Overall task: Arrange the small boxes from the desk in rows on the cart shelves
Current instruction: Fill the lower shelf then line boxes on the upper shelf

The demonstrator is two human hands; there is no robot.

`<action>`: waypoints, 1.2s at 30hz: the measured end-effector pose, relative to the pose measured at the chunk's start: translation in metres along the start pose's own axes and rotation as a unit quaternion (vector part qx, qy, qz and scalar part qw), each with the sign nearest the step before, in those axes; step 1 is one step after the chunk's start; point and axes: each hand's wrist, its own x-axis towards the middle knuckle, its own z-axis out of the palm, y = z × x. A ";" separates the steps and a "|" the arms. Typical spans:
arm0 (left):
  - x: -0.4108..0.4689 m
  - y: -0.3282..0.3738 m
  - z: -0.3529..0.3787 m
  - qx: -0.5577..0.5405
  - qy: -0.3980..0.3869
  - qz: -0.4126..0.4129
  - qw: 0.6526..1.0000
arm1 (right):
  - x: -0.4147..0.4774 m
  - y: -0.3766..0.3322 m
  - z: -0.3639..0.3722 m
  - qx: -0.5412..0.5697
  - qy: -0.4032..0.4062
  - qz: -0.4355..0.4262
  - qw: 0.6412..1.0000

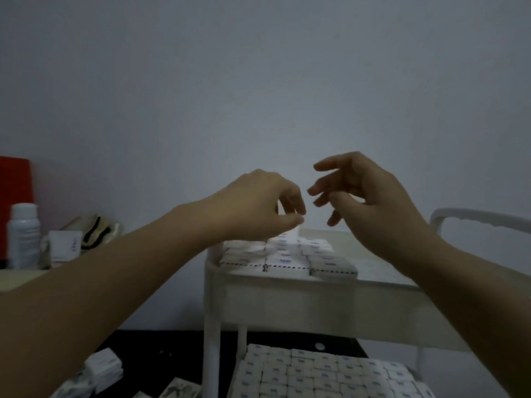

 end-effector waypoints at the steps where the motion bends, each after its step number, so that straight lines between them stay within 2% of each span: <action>1: -0.019 0.001 -0.008 -0.013 0.051 0.001 0.999 | -0.006 -0.012 0.008 0.051 -0.016 -0.013 0.998; 4: -0.089 -0.003 -0.028 -0.053 0.159 -0.023 0.986 | -0.024 -0.041 0.042 0.150 -0.069 -0.046 0.985; 7: -0.165 -0.022 -0.032 -0.083 0.199 -0.086 0.973 | -0.040 -0.059 0.083 0.223 -0.113 -0.052 0.967; 9: -0.215 -0.046 -0.022 -0.066 0.215 -0.152 0.962 | -0.050 -0.067 0.115 0.263 -0.152 -0.039 0.952; 12: -0.296 -0.099 0.012 -0.035 0.200 -0.305 0.930 | -0.067 -0.072 0.167 0.277 -0.221 -0.010 0.935; 14: -0.354 -0.135 0.039 -0.027 0.200 -0.392 0.898 | -0.080 -0.072 0.206 0.265 -0.275 0.025 0.924; 16: -0.406 -0.157 0.063 -0.015 0.220 -0.439 0.871 | -0.094 -0.068 0.245 0.233 -0.318 0.048 0.918; 22: -0.492 -0.177 0.108 0.090 0.234 -0.514 0.820 | -0.141 -0.062 0.345 0.139 -0.421 0.061 0.894; 26: -0.513 -0.171 0.122 0.107 0.239 -0.572 0.777 | -0.162 -0.064 0.388 0.094 -0.478 0.046 0.872; 31: -0.519 -0.159 0.126 0.102 0.215 -0.573 0.784 | -0.176 -0.064 0.419 0.010 -0.510 -0.016 0.860; 36: -0.519 -0.154 0.123 0.115 0.144 -0.577 0.796 | -0.194 -0.052 0.440 -0.058 -0.510 -0.090 0.854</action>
